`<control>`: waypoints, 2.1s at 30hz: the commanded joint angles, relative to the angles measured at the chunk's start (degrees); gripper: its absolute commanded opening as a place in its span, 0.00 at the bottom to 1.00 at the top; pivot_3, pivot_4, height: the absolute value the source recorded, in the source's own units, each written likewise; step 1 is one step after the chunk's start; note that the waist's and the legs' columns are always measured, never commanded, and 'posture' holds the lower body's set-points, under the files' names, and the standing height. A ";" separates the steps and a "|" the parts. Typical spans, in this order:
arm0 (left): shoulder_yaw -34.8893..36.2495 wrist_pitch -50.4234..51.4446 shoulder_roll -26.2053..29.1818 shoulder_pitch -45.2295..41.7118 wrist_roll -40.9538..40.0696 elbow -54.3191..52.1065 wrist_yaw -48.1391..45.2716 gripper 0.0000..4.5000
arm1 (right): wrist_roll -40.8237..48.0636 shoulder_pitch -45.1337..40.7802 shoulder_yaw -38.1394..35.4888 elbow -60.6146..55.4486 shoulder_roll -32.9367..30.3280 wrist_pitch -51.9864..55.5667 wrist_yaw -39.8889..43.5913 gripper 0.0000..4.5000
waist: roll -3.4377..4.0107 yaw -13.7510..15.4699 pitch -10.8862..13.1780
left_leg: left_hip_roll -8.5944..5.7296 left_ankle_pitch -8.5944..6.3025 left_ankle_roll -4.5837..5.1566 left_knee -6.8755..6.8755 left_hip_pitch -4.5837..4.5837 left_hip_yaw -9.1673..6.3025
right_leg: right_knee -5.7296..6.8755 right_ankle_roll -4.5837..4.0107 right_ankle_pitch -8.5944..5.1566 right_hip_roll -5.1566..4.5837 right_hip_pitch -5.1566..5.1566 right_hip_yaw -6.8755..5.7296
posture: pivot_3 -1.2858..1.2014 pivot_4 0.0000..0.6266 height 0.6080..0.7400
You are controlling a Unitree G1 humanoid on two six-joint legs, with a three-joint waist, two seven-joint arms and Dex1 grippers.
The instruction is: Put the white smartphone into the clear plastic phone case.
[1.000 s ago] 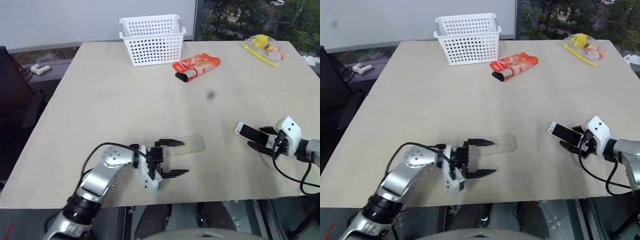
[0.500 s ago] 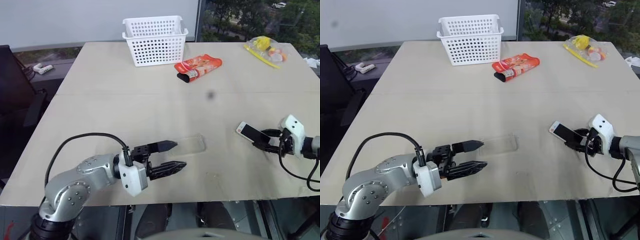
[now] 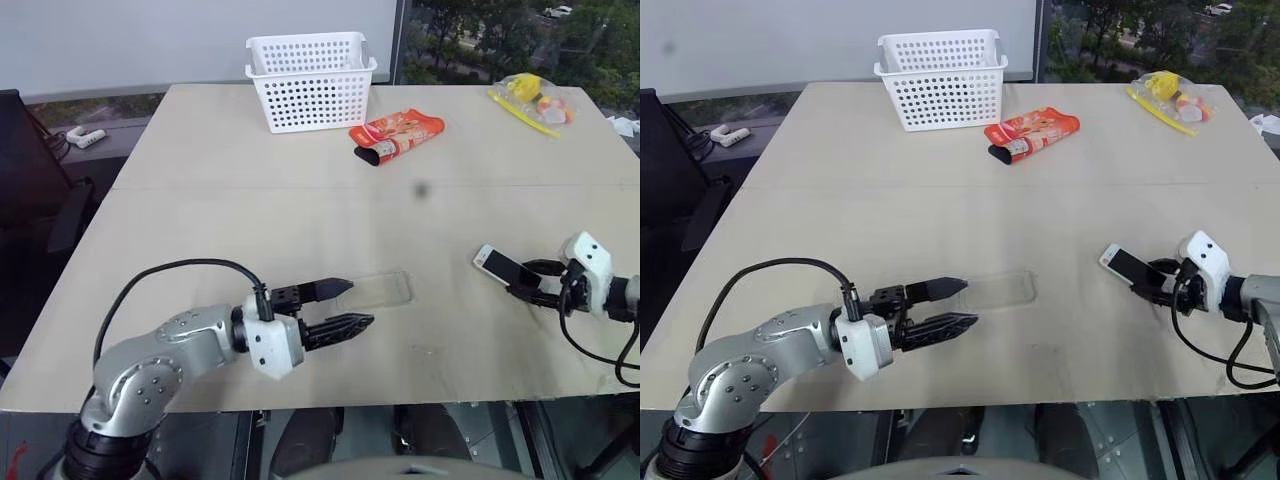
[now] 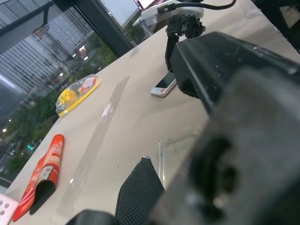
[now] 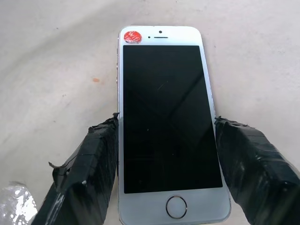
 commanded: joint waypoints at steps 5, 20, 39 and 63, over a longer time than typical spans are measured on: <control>1.98 -2.23 1.44 0.66 3.73 0.95 -1.46 1.00 | 3.33 -0.23 1.98 -13.26 2.44 5.93 -0.29 0.61 | 0.05 -0.46 0.03 | 0.10 0.00 0.00 -0.04 -0.03 0.15 | 0.03 0.00 0.01 0.04 -0.18 0.14 | 0.52 0.24 1.00; 6.87 -13.45 12.41 2.96 18.08 8.93 -17.93 1.00 | -7.28 -20.19 24.77 -19.25 4.68 -1.36 8.57 0.61 | 0.21 -0.03 0.20 | 0.07 -0.01 -0.01 -0.13 -0.14 0.13 | -0.13 0.00 0.01 -0.01 -0.27 0.06 | 0.52 0.24 1.00; -4.22 -18.33 -1.07 -13.35 29.15 22.54 -16.79 1.00 | -16.37 -28.29 31.88 -8.99 10.16 -8.65 13.25 0.61 | 0.14 -0.33 0.25 | -0.04 0.01 -0.04 -0.20 -0.14 0.09 | -0.08 0.25 0.19 0.12 -0.33 0.08 | 0.52 0.24 1.00; -14.27 -20.55 -10.23 -17.62 43.47 33.05 -15.60 1.00 | -20.94 -28.96 34.22 -13.14 10.99 -1.07 14.77 0.61 | 0.13 -0.42 0.23 | -0.02 0.02 -0.05 -0.14 -0.09 0.05 | 0.03 0.25 0.19 0.19 -0.31 0.06 | 0.52 0.24 1.00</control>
